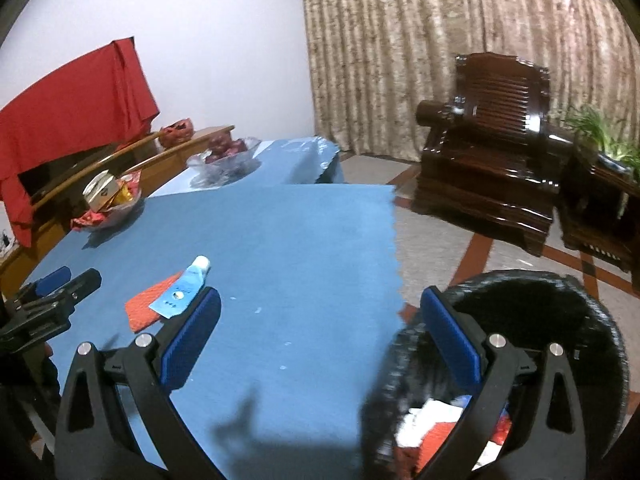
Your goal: Collect trash
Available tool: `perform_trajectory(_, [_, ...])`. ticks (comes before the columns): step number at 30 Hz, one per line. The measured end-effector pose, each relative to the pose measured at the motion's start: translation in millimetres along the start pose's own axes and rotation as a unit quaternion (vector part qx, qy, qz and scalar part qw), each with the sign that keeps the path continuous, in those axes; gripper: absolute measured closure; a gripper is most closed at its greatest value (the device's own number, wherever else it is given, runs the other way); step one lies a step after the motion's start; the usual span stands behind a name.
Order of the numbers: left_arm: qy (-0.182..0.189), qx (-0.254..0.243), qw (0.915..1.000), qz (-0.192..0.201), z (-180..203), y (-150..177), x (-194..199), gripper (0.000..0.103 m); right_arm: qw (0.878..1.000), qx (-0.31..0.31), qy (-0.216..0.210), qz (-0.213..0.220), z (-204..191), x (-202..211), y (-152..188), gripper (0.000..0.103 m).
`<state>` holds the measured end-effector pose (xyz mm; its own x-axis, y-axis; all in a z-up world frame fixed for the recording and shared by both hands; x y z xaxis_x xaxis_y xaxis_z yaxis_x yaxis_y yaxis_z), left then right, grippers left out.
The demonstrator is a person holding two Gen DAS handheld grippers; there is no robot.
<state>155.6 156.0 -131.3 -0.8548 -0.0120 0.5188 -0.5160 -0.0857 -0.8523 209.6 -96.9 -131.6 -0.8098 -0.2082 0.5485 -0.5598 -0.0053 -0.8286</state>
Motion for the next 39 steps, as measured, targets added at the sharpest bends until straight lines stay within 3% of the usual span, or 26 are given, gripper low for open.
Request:
perform_trajectory(13, [-0.033,0.026,0.9981,-0.044,-70.4,26.0,-47.3,0.009,0.998,0.035,-0.033,-0.039,-74.2,-74.4,14.4,0.006])
perform_trajectory(26, [-0.059,0.043,0.9945,-0.076,-113.4,48.0,-73.6,0.011,0.989,0.085,-0.075,-0.096,-148.1,-133.2,51.9,0.007])
perform_trajectory(30, [-0.06,0.053,0.9934,-0.082,-121.9,52.1,-79.7,0.011,0.983,0.106,-0.091,-0.116,-168.8,-149.0,60.4,0.023])
perform_trajectory(39, [-0.058,0.064,0.9925,-0.087,-130.3,50.5,-90.8,0.011,0.974,0.134,-0.101,-0.15,-192.6,-173.2,65.3,0.045])
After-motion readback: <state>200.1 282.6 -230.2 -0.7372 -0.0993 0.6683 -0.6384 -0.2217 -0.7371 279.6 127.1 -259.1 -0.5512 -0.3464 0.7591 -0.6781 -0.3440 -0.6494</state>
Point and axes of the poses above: each gripper's, at about its wrist camera, not at the fingertips, and x roughly against the way its jaws point, z to its right, y to its underside, the point moved 5 cm from there along -x, roughly the way its jaws point
